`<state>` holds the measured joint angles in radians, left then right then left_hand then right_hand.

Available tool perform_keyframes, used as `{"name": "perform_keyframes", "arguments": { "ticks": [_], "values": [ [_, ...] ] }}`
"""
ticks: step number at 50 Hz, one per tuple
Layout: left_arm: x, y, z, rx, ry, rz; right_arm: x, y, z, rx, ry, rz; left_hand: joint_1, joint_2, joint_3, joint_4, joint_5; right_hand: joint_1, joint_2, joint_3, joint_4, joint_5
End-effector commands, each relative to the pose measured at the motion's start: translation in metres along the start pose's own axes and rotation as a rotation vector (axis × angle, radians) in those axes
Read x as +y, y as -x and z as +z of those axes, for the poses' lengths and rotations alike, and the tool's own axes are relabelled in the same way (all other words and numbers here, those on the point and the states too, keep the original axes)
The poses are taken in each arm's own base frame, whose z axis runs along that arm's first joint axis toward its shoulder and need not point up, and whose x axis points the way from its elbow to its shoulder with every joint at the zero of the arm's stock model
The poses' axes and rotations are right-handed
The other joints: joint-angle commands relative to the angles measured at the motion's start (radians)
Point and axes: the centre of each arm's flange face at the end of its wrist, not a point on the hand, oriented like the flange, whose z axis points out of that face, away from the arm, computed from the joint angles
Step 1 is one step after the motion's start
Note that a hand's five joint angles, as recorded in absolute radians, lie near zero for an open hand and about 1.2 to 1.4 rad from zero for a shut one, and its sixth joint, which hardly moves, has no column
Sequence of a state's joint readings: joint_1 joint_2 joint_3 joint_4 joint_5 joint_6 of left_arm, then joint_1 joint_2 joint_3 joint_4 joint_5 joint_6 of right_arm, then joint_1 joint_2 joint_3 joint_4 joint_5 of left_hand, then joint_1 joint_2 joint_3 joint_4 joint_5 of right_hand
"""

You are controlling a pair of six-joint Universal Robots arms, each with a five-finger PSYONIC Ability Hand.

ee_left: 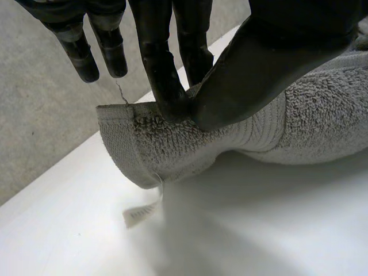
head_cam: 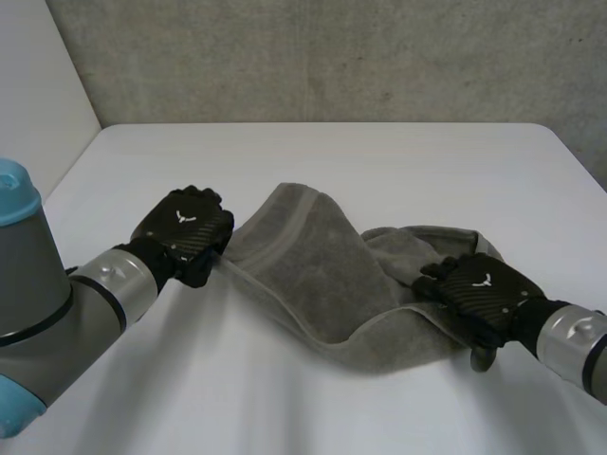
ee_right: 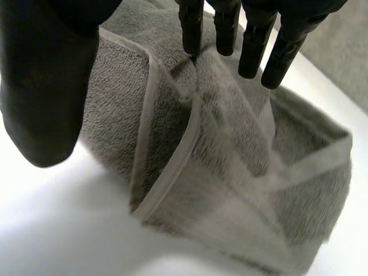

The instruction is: Fold the towel.

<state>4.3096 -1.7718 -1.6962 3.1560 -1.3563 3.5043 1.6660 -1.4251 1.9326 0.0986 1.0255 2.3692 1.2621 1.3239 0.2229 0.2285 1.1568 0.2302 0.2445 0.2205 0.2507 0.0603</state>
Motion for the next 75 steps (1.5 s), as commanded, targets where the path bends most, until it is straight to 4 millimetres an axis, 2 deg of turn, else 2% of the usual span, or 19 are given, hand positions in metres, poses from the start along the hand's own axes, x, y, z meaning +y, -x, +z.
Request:
{"name": "perform_keyframes", "arguments": {
  "ticks": [1,10,11,14,16,17,19,22,27,29,33,35,36,37,40,51,63,69,75],
  "values": [
    [0.011,0.000,0.002,-0.004,0.016,-0.001,-0.004,0.002,0.000,0.011,-0.004,-0.187,0.134,0.072,-0.048,-0.054,0.065,-0.056,-0.070,-0.046,-0.076,-0.060],
    [0.011,0.000,0.003,-0.001,0.012,0.000,0.017,0.001,0.011,0.033,0.097,-0.292,0.134,0.072,-0.048,-0.054,0.065,-0.052,-0.066,-0.046,-0.076,-0.056],
    [0.010,0.000,0.003,-0.002,0.009,0.001,0.019,0.000,0.013,0.038,0.100,-0.308,0.134,0.072,-0.048,-0.054,0.065,0.077,0.062,-0.046,-0.076,0.072],
    [0.010,0.000,0.003,-0.003,0.009,0.000,0.020,-0.002,0.014,0.049,0.099,-0.323,0.134,0.072,-0.048,-0.054,0.065,0.207,0.193,-0.046,-0.076,0.202],
    [0.010,0.001,0.003,-0.006,0.009,-0.001,0.019,-0.010,0.014,0.079,0.094,-0.335,0.134,0.072,-0.048,-0.054,0.065,0.496,0.482,-0.046,-0.076,0.491],
    [0.010,0.003,0.003,-0.010,0.011,-0.002,0.019,-0.010,0.014,0.079,0.094,-0.335,0.134,0.072,-0.048,-0.054,0.065,0.498,0.483,-0.046,-0.076,0.493],
    [0.011,0.005,0.003,-0.016,0.013,-0.005,0.021,-0.023,0.012,0.114,0.101,-0.323,0.134,0.072,-0.048,-0.054,0.065,0.782,0.767,-0.046,-0.076,0.777],
    [0.012,0.009,0.004,-0.025,0.016,-0.008,0.023,-0.029,0.011,0.127,0.108,-0.320,0.134,0.072,-0.048,-0.054,0.065,0.803,0.789,-0.046,-0.076,0.798],
    [0.013,0.014,0.005,-0.039,0.020,-0.015,0.030,-0.049,0.004,0.184,0.144,-0.329,0.134,0.072,-0.048,-0.054,0.065,1.164,1.149,-0.046,-0.076,1.159],
    [0.013,0.014,0.005,-0.039,0.020,-0.015,0.030,-0.054,0.002,0.201,0.149,-0.331,0.134,0.072,-0.048,-0.054,0.065,1.166,1.152,-0.046,-0.076,1.161],
    [0.013,0.014,0.005,-0.039,0.020,-0.015,0.028,-0.061,-0.002,0.234,0.148,-0.335,0.134,0.072,-0.048,-0.054,0.065,1.097,1.082,-0.046,-0.076,1.092],
    [0.013,0.014,0.005,-0.039,0.020,-0.016,0.030,-0.059,-0.003,0.227,0.147,-0.327,0.134,0.072,-0.048,-0.054,0.065,0.557,0.543,-0.046,-0.076,0.552],
    [0.013,0.013,0.005,-0.038,0.020,-0.016,0.030,-0.059,-0.003,0.227,0.147,-0.327,0.134,0.072,-0.048,-0.054,0.065,0.554,0.539,-0.046,-0.076,0.549],
    [0.013,0.013,0.005,-0.038,0.020,-0.016,0.031,-0.056,-0.003,0.214,0.142,-0.319,0.134,0.072,-0.048,-0.054,0.065,0.359,0.344,-0.046,-0.076,0.354],
    [0.013,0.012,0.005,-0.035,0.020,-0.017,0.033,-0.048,-0.003,0.181,0.128,-0.307,0.134,0.072,-0.048,-0.054,0.065,0.275,0.261,-0.046,-0.076,0.270],
    [0.016,0.009,0.004,-0.027,0.029,-0.020,0.040,-0.040,-0.002,0.151,0.106,-0.253,0.134,0.072,-0.048,-0.054,0.065,0.266,0.252,-0.046,-0.076,0.261],
    [0.017,0.011,0.005,-0.031,0.035,-0.024,0.042,-0.044,0.001,0.199,0.080,-0.184,0.134,0.072,-0.048,-0.054,0.065,0.254,0.240,-0.046,-0.076,0.249],
    [0.017,0.012,0.005,-0.034,0.035,-0.025,0.044,-0.035,-0.003,0.188,0.098,-0.163,0.134,0.072,-0.048,-0.054,0.065,0.028,0.014,-0.046,-0.076,0.024],
    [0.017,0.013,0.005,-0.035,0.036,-0.037,0.041,-0.032,-0.010,0.190,0.096,-0.180,0.134,0.072,-0.048,-0.054,0.065,0.019,0.005,-0.046,-0.076,0.015]
  ]
}}
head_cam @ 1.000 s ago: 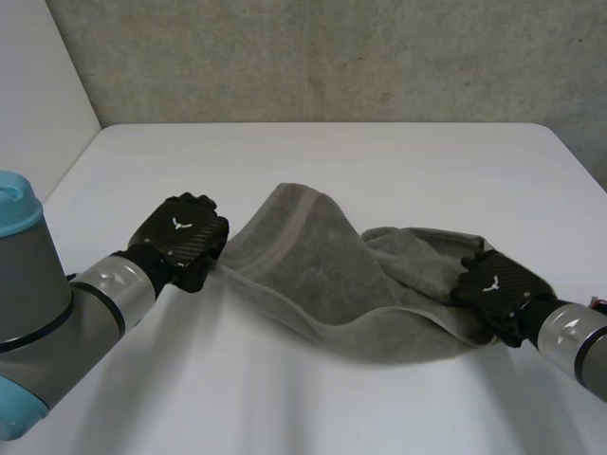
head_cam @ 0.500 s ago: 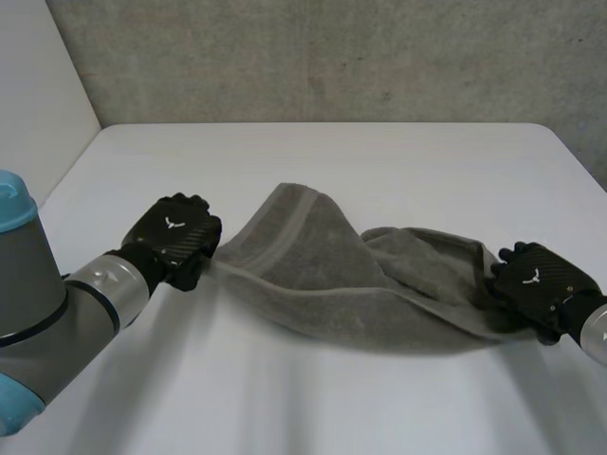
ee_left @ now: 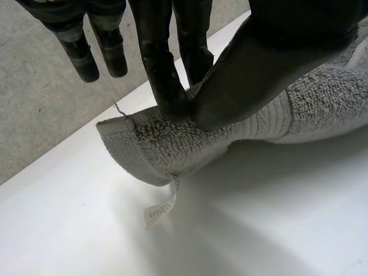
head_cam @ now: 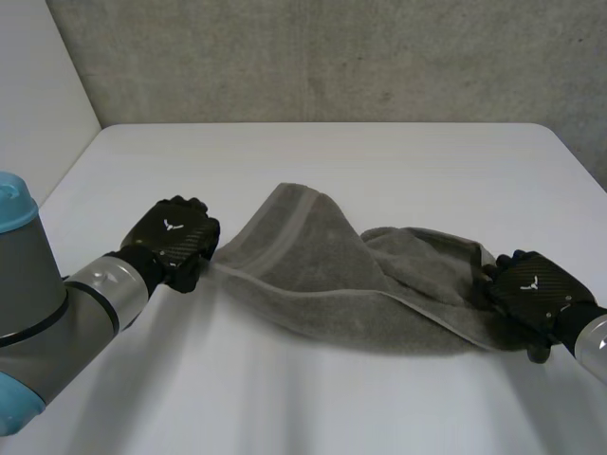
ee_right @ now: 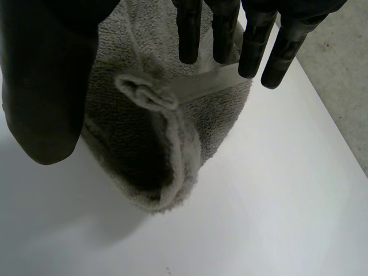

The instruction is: Fold the towel.

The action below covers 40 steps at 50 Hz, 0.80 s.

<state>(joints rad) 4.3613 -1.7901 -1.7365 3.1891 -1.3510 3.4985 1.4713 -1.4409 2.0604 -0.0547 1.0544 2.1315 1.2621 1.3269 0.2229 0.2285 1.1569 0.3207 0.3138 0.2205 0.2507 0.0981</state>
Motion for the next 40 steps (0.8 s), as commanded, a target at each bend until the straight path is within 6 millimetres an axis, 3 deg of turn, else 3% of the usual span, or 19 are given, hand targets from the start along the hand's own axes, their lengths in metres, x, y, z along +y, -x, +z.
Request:
{"name": "perform_keyframes", "arguments": {
  "ticks": [1,11,22,40],
  "values": [
    [0.000,0.001,0.000,-0.002,-0.001,-0.009,-0.002,0.005,-0.009,-0.008,0.005,-0.022,0.134,0.069,-0.048,-0.054,0.065,-0.066,-0.059,-0.046,-0.076,-0.017],
    [0.000,0.000,0.000,0.000,0.000,-0.009,0.013,0.014,-0.017,-0.041,0.058,-0.127,0.134,0.069,-0.048,-0.054,0.065,-0.054,-0.047,-0.046,-0.076,-0.006],
    [0.000,0.001,0.000,-0.002,-0.001,-0.009,0.013,0.022,-0.020,-0.057,0.029,-0.127,0.134,0.069,-0.048,-0.054,0.065,-0.018,-0.012,-0.046,-0.076,0.030],
    [0.000,0.001,0.000,-0.004,-0.001,-0.011,0.026,0.018,0.004,-0.025,-0.010,-0.162,0.134,0.069,-0.048,-0.054,0.065,0.463,0.470,-0.046,-0.076,0.511]
  ]
}}
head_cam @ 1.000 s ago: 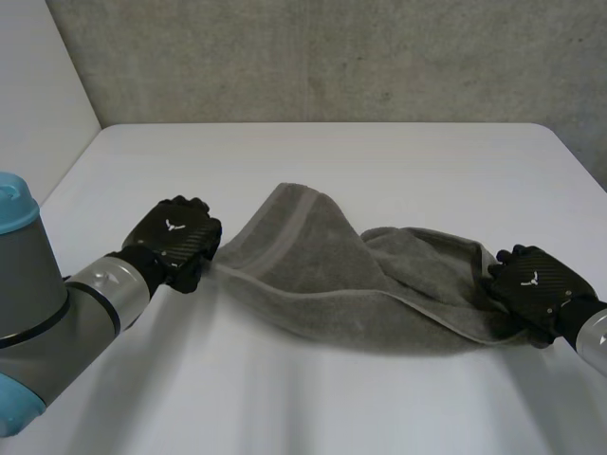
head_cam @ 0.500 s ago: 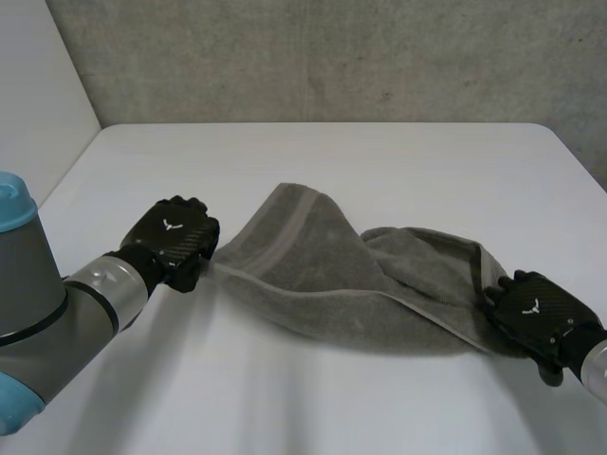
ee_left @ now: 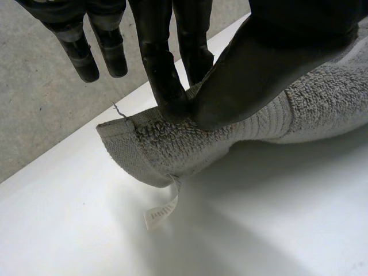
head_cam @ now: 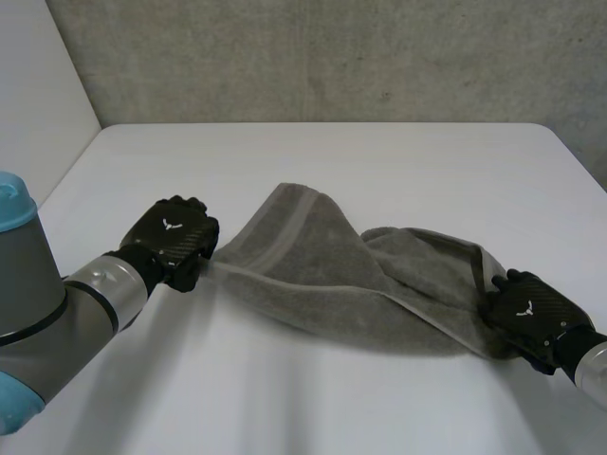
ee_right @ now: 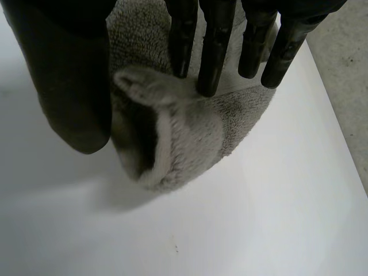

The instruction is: Fold the towel.

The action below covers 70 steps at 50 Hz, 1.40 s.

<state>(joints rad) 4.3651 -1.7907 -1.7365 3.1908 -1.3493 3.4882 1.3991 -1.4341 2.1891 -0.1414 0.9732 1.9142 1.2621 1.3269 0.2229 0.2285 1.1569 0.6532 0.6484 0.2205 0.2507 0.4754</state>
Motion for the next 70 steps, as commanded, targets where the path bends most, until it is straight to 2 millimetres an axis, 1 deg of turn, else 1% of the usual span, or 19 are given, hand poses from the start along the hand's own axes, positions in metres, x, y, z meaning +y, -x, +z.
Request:
{"name": "perform_keyframes", "arguments": {
  "ticks": [1,2,3,4,11,13,14,16,26,33,34,35,36,37,43,53,65,66,70],
  "values": [
    [0.000,0.000,0.000,0.000,0.000,0.000,0.006,0.001,0.009,0.008,-0.002,-0.005,0.134,0.069,-0.048,-0.054,0.065,0.264,0.269,-0.046,-0.076,0.267],
    [0.000,0.000,0.000,0.000,0.000,-0.001,0.006,0.000,0.011,0.009,-0.004,-0.001,0.134,0.069,-0.048,-0.054,0.065,0.446,0.451,-0.046,-0.076,0.449],
    [0.000,0.000,0.000,0.000,0.000,-0.001,0.006,0.000,0.011,0.009,-0.004,0.000,0.134,0.069,-0.048,-0.054,0.065,0.448,0.452,-0.046,-0.076,0.451],
    [0.000,0.000,0.000,0.000,0.000,-0.004,0.006,-0.002,0.013,0.007,-0.006,0.001,0.134,0.069,-0.048,-0.054,0.065,0.740,0.745,-0.046,-0.076,0.743],
    [-0.003,0.001,0.001,-0.004,-0.009,-0.013,-0.005,-0.029,0.015,0.064,-0.029,0.022,0.134,0.069,-0.048,-0.054,0.065,0.743,0.748,-0.046,-0.076,0.746],
    [-0.003,0.001,0.000,-0.003,-0.010,-0.019,-0.028,-0.051,0.005,0.096,-0.083,0.085,0.134,0.069,-0.048,-0.054,0.065,0.743,0.748,-0.046,-0.076,0.746],
    [-0.003,0.001,0.000,-0.003,-0.010,-0.019,-0.028,-0.051,0.005,0.097,-0.083,0.085,0.134,0.069,-0.048,-0.054,0.065,0.743,0.748,-0.046,-0.076,0.746],
    [-0.004,0.001,0.000,-0.002,-0.011,-0.021,-0.044,-0.068,-0.003,0.117,-0.129,0.151,0.134,0.069,-0.048,-0.054,0.065,0.743,0.748,-0.046,-0.076,0.746],
    [-0.007,0.001,-0.002,-0.005,-0.021,-0.043,-0.061,-0.082,-0.002,0.136,-0.168,0.170,0.134,0.069,-0.048,-0.054,0.065,0.743,0.748,-0.046,-0.076,0.746],
    [-0.005,0.001,-0.002,-0.004,-0.013,-0.046,-0.050,-0.081,0.008,0.124,-0.088,0.204,0.134,0.069,-0.048,-0.054,0.065,0.743,0.748,-0.046,-0.076,0.746],
    [-0.004,0.001,-0.002,-0.005,-0.010,-0.047,-0.047,-0.080,0.009,0.127,-0.066,0.205,0.134,0.069,-0.048,-0.054,0.065,0.607,0.612,-0.046,-0.076,0.611],
    [-0.004,0.001,-0.002,-0.005,-0.010,-0.047,-0.047,-0.080,0.009,0.127,-0.066,0.205,0.134,0.069,-0.048,-0.054,0.065,0.606,0.611,-0.046,-0.076,0.609],
    [-0.004,0.002,-0.002,-0.006,-0.010,-0.047,-0.044,-0.077,0.011,0.119,-0.057,0.211,0.134,0.069,-0.048,-0.054,0.065,0.379,0.384,-0.046,-0.076,0.383],
    [-0.003,0.002,-0.002,-0.008,-0.006,-0.049,-0.041,-0.073,0.013,0.107,-0.049,0.219,0.134,0.069,-0.048,-0.054,0.065,0.360,0.364,-0.046,-0.076,0.363],
    [-0.003,0.004,-0.001,-0.012,-0.008,-0.050,-0.030,-0.066,0.024,0.105,-0.057,0.214,0.134,0.069,-0.048,-0.054,0.065,0.357,0.361,-0.046,-0.076,0.360],
    [0.000,0.005,0.000,-0.013,0.001,-0.053,-0.024,-0.059,0.028,0.110,-0.063,0.212,0.134,0.069,-0.048,-0.054,0.065,0.336,0.341,-0.046,-0.076,0.339],
    [0.000,0.005,0.000,-0.012,0.001,-0.053,-0.021,-0.050,0.027,0.075,-0.050,0.237,0.134,0.069,-0.048,-0.054,0.065,0.371,0.376,-0.046,-0.076,0.375],
    [0.000,0.005,0.000,-0.012,0.003,-0.054,-0.019,-0.045,0.029,0.050,-0.045,0.249,0.134,0.069,-0.048,-0.054,0.065,0.739,0.744,-0.046,-0.076,0.743],
    [-0.001,0.004,-0.001,-0.004,0.005,-0.053,-0.023,-0.046,0.026,0.025,-0.065,0.247,0.134,0.069,-0.048,-0.054,0.065,0.743,0.748,-0.046,-0.076,0.746]
  ]
}}
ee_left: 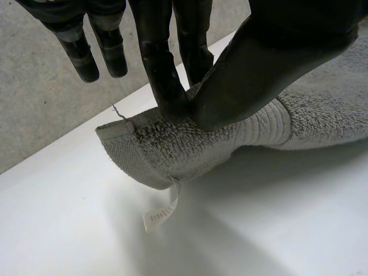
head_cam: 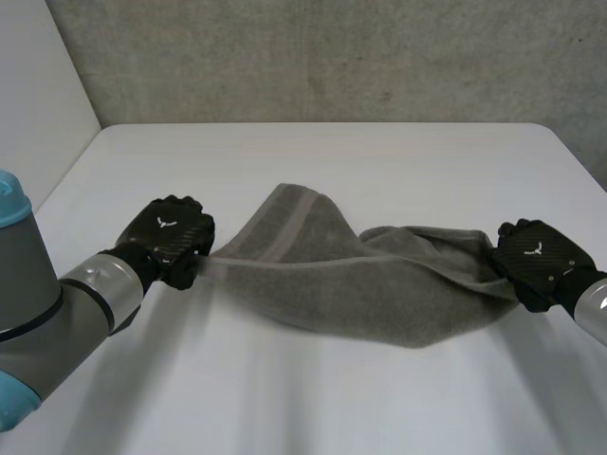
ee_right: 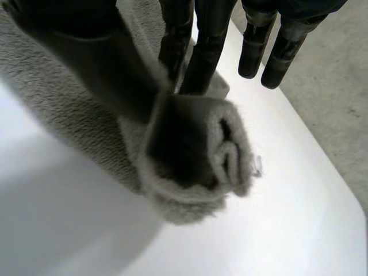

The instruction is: Fold the towel.

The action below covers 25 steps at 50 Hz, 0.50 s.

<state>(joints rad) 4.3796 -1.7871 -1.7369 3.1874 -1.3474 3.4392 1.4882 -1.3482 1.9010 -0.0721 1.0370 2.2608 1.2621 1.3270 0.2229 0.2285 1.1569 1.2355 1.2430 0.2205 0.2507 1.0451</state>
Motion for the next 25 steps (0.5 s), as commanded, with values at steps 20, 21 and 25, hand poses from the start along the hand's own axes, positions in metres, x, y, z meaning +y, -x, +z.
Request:
{"name": "perform_keyframes", "arguments": {
  "ticks": [20,21,25],
  "values": [
    [-0.118,0.062,-0.051,-0.183,-0.408,-0.080,-0.124,-0.109,-0.079,0.163,-0.436,0.077,0.134,0.069,-0.048,-0.054,0.065,0.161,0.153,-0.046,-0.076,0.177],
    [-0.124,0.064,-0.056,-0.187,-0.423,-0.092,-0.130,-0.113,-0.082,0.174,-0.450,0.065,0.134,0.069,-0.048,-0.054,0.065,0.161,0.153,-0.046,-0.076,0.177],
    [-0.127,0.067,-0.060,-0.197,-0.421,-0.104,-0.136,-0.116,-0.086,0.177,-0.459,0.057,0.134,0.069,-0.048,-0.054,0.065,0.161,0.153,-0.046,-0.076,0.177]
  ]
}}
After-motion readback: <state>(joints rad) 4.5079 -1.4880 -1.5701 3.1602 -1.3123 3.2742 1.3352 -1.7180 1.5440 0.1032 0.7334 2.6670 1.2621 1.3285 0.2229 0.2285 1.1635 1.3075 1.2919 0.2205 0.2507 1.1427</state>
